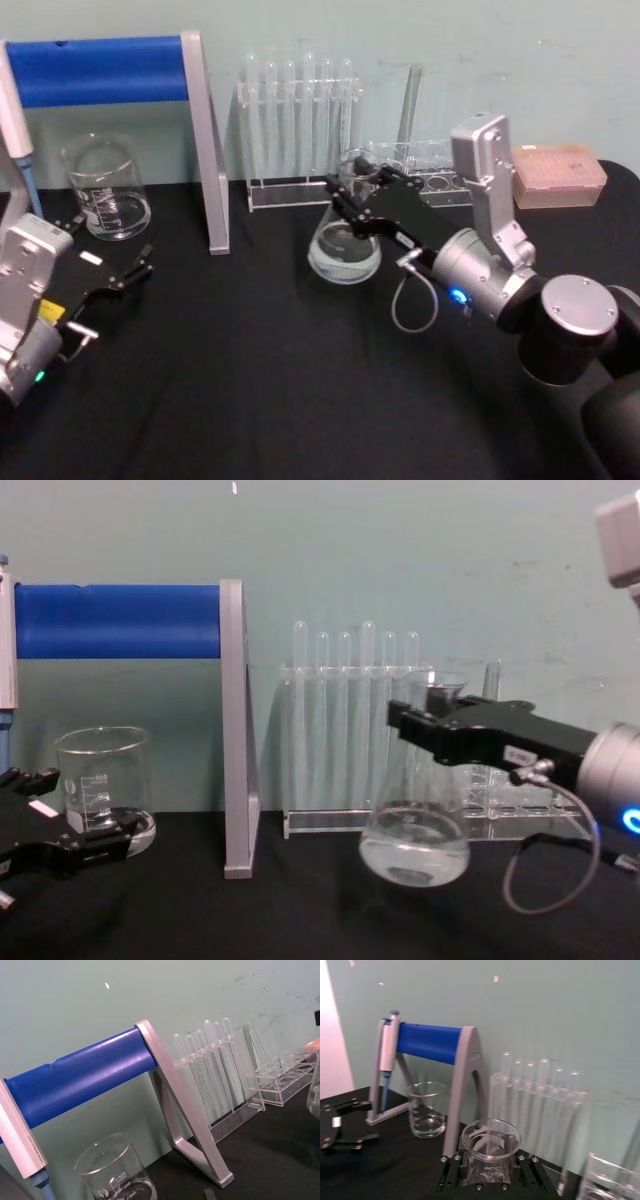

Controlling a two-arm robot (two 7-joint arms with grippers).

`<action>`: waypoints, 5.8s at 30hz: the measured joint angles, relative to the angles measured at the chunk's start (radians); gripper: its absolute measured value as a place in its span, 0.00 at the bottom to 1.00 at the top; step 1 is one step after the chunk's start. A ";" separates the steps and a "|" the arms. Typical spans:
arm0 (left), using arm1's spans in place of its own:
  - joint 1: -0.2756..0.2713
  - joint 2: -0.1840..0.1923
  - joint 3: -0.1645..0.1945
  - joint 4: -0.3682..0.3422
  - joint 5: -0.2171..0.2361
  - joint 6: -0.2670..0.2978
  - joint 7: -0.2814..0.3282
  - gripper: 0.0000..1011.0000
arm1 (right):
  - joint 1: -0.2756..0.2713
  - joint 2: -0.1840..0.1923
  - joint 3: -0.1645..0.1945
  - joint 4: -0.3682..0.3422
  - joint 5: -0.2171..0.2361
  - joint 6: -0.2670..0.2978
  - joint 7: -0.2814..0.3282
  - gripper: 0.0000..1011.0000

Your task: Grasp the erlenmeyer flask with one hand, shake it three times, then place it back.

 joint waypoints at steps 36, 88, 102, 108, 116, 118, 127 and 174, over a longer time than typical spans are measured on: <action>0.000 0.000 0.000 0.000 0.000 0.000 0.000 0.99 | 0.029 -0.005 -0.083 0.019 0.022 0.001 0.068 0.45; 0.000 0.000 0.000 0.000 0.000 0.000 0.000 0.99 | 0.065 -0.035 -0.135 0.195 0.003 -0.110 0.146 0.45; 0.000 0.000 0.000 0.000 0.000 0.000 0.000 0.99 | 0.063 -0.037 -0.136 0.204 0.005 -0.100 0.149 0.45; 0.000 0.000 0.000 0.000 0.000 0.000 0.000 0.99 | 0.063 -0.037 -0.137 0.204 0.006 -0.099 0.150 0.45; 0.000 0.000 0.000 0.000 0.000 0.000 0.000 0.99 | 0.061 -0.035 -0.138 0.201 0.005 -0.097 0.149 0.45; 0.000 0.000 0.000 0.000 0.000 0.000 0.000 0.99 | 0.061 -0.035 -0.138 0.201 0.005 -0.097 0.148 0.45; 0.000 0.000 0.000 0.000 0.000 0.000 0.000 0.99 | 0.062 -0.036 -0.137 0.201 0.005 -0.097 0.148 0.50; 0.000 0.000 0.000 0.000 0.000 0.000 0.000 0.99 | 0.002 0.076 -0.137 0.038 0.073 0.042 0.172 0.99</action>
